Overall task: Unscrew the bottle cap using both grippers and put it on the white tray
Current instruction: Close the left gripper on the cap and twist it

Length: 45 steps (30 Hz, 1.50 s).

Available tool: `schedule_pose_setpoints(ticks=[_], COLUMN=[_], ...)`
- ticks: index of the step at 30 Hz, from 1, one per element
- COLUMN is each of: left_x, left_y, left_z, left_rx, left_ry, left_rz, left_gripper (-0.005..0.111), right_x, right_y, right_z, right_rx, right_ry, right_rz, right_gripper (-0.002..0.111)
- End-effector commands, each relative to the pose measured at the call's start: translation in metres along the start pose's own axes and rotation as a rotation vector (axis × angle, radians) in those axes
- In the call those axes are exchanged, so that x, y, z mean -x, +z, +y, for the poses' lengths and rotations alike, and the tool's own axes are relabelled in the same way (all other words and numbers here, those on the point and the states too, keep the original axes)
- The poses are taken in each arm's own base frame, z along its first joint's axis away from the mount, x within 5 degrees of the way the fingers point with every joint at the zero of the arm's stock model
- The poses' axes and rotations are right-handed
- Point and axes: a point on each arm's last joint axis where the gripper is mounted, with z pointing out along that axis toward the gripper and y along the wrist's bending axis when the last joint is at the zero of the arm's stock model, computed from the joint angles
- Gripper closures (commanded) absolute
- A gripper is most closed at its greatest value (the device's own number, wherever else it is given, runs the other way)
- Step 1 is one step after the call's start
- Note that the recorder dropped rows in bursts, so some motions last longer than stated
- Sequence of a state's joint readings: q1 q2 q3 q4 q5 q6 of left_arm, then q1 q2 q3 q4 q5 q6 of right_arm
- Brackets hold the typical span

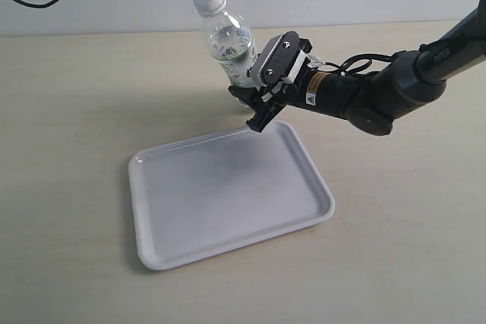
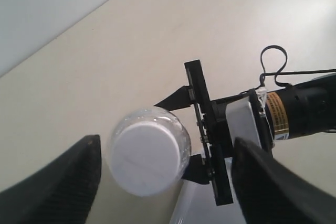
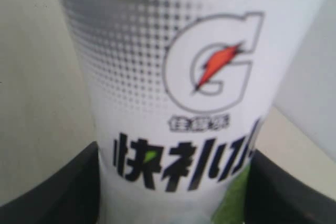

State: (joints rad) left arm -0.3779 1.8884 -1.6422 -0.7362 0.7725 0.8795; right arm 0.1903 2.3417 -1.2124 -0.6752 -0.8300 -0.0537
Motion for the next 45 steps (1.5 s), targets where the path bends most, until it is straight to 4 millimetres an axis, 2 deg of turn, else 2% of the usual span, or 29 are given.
schedule_pose_setpoints(ticks=[1, 6, 14, 25, 32, 38, 45], left_x=[0.006, 0.007, 0.011, 0.01, 0.008, 0.005, -0.001], left_y=[-0.009, -0.01, -0.015, -0.015, -0.015, -0.014, -0.003], left_z=[-0.004, -0.005, -0.004, -0.005, -0.008, -0.009, -0.004], left_rx=[0.007, 0.009, 0.042, 0.04, 0.007, -0.02, -0.028], left_ry=[0.017, 0.023, 0.131, 0.461, 0.773, 0.797, 0.784], left_rz=[-0.024, -0.027, -0.042, -0.031, -0.012, 0.003, 0.022], left_gripper=[0.039, 0.039, 0.039, 0.039, 0.039, 0.039, 0.039], right_x=[0.006, 0.006, 0.006, 0.006, 0.006, 0.006, 0.006], right_y=[-0.001, -0.001, -0.001, -0.001, -0.001, -0.001, -0.001], right_z=[-0.006, -0.006, -0.006, -0.006, -0.006, -0.006, -0.006], right_rx=[-0.025, -0.025, -0.025, -0.025, -0.025, -0.025, -0.025], right_ry=[0.01, 0.01, 0.01, 0.01, 0.01, 0.01, 0.01], right_rz=[-0.042, -0.042, -0.042, -0.042, -0.042, -0.04, -0.04], right_gripper=[0.108, 0.108, 0.108, 0.108, 0.108, 0.108, 0.108])
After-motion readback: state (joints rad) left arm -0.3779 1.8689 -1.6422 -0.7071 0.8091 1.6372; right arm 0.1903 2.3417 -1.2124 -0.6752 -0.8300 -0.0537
